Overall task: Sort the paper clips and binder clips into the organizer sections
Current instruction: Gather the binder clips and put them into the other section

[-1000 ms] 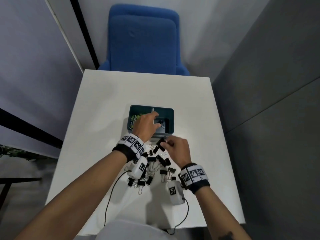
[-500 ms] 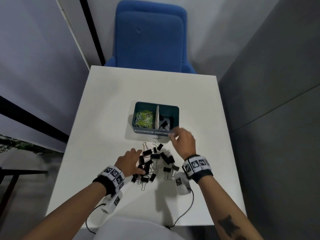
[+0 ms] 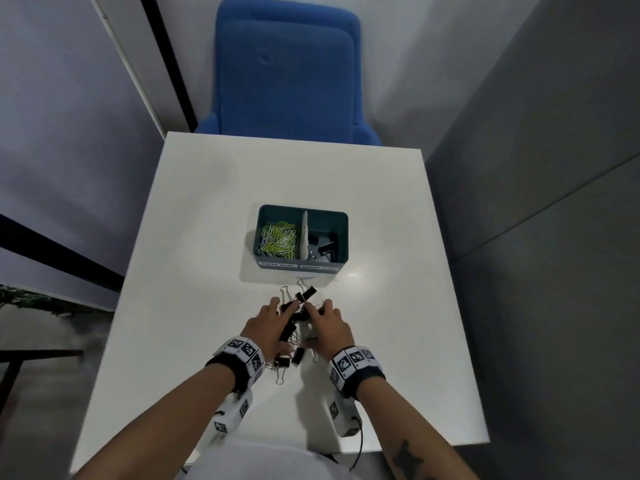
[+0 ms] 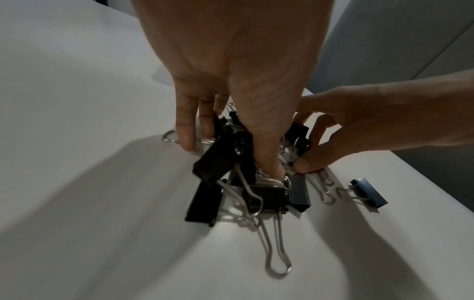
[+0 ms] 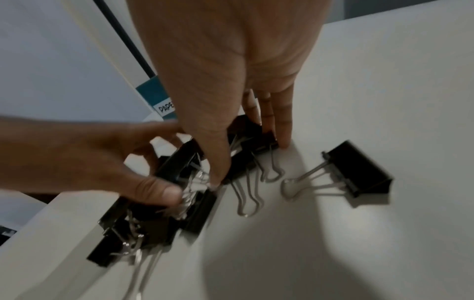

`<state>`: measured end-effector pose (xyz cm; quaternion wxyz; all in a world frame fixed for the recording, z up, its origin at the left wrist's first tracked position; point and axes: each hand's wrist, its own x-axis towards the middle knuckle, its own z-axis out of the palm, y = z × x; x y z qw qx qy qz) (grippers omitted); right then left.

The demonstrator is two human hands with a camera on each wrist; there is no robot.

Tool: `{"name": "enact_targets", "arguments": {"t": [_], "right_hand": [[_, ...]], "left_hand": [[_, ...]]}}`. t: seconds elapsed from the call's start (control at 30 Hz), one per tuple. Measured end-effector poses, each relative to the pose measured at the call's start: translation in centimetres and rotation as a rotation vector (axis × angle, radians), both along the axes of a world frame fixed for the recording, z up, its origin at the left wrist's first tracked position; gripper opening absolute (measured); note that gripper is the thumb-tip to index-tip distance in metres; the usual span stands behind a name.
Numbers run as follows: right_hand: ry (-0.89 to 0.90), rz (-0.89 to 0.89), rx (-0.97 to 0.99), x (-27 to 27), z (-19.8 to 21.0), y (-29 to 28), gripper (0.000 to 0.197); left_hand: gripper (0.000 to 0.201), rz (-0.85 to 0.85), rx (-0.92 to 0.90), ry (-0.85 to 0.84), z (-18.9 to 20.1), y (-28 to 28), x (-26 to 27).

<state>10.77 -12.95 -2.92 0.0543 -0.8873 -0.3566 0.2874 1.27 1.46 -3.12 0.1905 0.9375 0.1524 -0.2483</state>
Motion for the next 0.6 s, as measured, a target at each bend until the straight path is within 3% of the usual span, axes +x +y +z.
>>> {"name": "enact_targets", "arguments": {"t": [0.2, 0.3, 0.6], "right_hand": [[0.027, -0.119, 0.112, 0.0, 0.3, 0.3, 0.030], [0.045, -0.177, 0.153, 0.4, 0.6, -0.3, 0.016], [0.051, -0.296, 0.252, 1.8, 1.6, -2.2, 0.014]], "left_hand": [[0.062, 0.032, -0.020, -0.103, 0.7, -0.3, 0.7], [0.055, 0.096, -0.066, -0.133, 0.6, -0.3, 0.5], [0.017, 0.187, -0.147, -0.194, 1.5, 0.4, 0.3]]}}
